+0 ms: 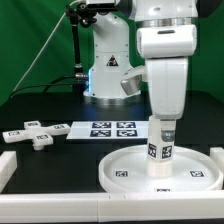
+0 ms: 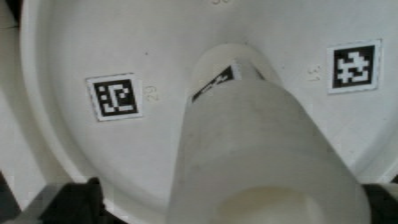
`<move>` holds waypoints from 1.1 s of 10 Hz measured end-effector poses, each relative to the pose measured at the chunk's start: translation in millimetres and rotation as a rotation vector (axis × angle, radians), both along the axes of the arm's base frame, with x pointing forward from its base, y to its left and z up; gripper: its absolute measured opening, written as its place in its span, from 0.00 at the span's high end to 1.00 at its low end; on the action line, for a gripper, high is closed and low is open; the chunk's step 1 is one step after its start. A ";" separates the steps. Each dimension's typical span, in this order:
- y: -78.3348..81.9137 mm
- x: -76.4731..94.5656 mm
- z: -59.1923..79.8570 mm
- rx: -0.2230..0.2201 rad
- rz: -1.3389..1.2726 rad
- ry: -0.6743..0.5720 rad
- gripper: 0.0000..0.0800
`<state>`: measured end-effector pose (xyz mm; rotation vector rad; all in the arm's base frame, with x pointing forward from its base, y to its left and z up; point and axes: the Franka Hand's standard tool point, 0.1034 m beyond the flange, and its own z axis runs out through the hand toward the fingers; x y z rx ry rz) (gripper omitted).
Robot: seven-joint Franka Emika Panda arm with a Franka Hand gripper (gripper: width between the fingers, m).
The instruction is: Assemble round table
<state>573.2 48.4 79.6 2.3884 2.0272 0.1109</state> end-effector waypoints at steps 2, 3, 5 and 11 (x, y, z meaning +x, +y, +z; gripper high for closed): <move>0.6 -0.8 -2.6 -0.032 0.135 -0.004 0.19; 0.3 -1.2 -3.6 -0.044 0.184 -0.004 0.19; -5.2 -1.2 -4.0 -0.055 0.316 -0.006 0.19; -7.9 -8.4 -8.4 -0.055 0.294 0.025 0.48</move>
Offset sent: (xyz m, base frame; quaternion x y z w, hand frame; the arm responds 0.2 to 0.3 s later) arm 0.0010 -0.0005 0.0000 -0.0096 -0.0096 -0.2089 0.9778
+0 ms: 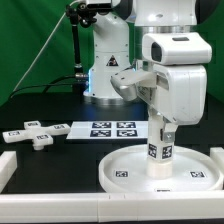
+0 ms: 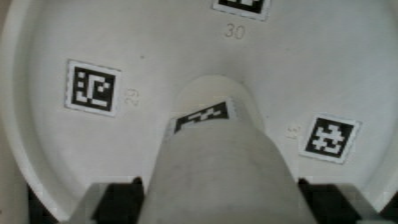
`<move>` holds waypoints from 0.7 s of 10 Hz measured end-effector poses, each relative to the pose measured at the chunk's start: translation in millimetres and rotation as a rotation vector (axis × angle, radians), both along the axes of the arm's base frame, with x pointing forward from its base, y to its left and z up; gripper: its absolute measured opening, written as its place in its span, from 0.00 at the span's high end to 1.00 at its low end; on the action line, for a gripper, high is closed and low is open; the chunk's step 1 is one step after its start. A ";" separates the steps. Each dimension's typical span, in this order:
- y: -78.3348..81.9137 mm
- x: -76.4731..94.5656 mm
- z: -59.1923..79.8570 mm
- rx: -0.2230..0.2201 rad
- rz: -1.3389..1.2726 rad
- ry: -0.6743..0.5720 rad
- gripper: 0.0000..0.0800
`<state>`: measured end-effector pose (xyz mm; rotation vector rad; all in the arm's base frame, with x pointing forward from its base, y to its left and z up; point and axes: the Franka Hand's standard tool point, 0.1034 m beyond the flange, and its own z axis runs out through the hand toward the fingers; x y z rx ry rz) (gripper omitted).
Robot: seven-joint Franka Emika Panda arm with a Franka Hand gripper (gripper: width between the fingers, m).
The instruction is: Assemble round table
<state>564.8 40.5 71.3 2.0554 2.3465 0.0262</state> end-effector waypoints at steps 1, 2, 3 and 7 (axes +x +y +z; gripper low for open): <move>-0.1 0.0 0.0 0.000 -0.018 0.000 0.48; 1.1 0.1 -0.2 0.001 -0.055 0.004 0.48; 2.9 0.5 -0.1 -0.001 -0.141 0.017 0.48; 2.0 0.6 -0.3 0.004 -0.404 0.017 0.48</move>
Offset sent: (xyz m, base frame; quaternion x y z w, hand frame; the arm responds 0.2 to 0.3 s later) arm 0.0083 0.0032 0.0057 0.0030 -0.0053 0.2406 0.9706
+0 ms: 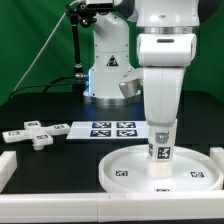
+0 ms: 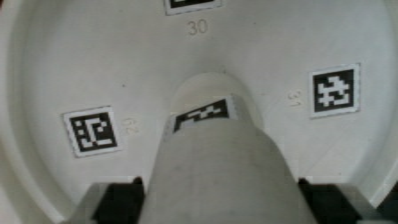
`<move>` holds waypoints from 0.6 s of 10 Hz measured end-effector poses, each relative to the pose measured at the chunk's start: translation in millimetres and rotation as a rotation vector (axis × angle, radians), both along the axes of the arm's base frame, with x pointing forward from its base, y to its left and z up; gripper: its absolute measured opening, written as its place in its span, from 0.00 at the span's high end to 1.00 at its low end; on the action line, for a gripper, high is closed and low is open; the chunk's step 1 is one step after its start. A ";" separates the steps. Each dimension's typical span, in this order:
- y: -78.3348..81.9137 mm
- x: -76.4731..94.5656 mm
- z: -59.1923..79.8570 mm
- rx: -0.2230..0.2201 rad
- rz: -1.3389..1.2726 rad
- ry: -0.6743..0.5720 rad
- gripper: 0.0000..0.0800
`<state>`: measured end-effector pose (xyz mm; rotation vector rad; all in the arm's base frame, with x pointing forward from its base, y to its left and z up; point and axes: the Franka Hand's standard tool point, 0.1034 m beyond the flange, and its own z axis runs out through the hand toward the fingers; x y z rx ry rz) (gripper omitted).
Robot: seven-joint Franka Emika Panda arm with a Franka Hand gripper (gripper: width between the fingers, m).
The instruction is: Assemble round table
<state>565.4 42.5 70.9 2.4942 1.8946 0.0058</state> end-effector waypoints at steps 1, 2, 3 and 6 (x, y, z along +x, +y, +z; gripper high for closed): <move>0.0 0.0 0.0 0.001 -0.081 0.000 0.48; -0.7 0.1 0.0 0.004 -0.175 0.000 0.48; -3.6 0.4 0.2 0.020 -0.312 0.003 0.48; -2.0 -1.3 -2.0 0.056 -0.558 -0.001 0.48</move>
Offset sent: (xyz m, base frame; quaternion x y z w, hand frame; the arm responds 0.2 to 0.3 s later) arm -0.0026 -0.0061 0.0013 0.0039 0.0326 0.2201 0.9749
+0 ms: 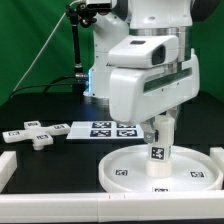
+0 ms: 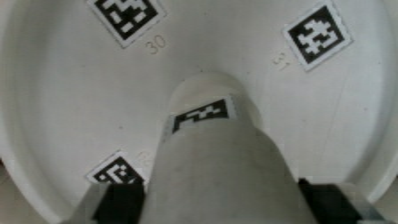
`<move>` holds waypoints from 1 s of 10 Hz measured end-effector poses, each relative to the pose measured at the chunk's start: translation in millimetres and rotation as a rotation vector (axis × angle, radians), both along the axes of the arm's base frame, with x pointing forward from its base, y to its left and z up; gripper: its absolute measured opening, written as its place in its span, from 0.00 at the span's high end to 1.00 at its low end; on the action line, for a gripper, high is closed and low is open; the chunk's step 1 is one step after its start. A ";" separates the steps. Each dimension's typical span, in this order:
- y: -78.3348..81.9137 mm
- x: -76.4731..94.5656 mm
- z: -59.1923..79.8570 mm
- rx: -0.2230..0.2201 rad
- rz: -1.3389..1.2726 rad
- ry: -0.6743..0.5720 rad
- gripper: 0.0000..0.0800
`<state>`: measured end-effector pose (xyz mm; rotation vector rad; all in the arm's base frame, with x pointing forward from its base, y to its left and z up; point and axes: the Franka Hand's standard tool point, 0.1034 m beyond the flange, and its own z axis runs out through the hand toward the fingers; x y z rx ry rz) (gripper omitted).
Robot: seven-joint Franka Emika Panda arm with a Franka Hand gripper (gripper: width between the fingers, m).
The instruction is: Assemble round table
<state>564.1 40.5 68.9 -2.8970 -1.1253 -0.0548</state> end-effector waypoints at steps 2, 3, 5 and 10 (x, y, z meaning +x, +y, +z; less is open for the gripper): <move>0.2 0.7 0.0 0.011 -0.130 -0.002 0.48; -0.2 0.9 0.1 0.014 -0.203 0.002 0.48; -0.9 0.8 0.2 0.020 -0.325 0.008 0.48; -4.3 -0.6 -1.6 0.071 -0.856 0.029 0.48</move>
Offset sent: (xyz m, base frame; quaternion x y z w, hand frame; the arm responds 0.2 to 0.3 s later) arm 0.0000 0.0000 0.0000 0.0000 0.0000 0.1938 0.9810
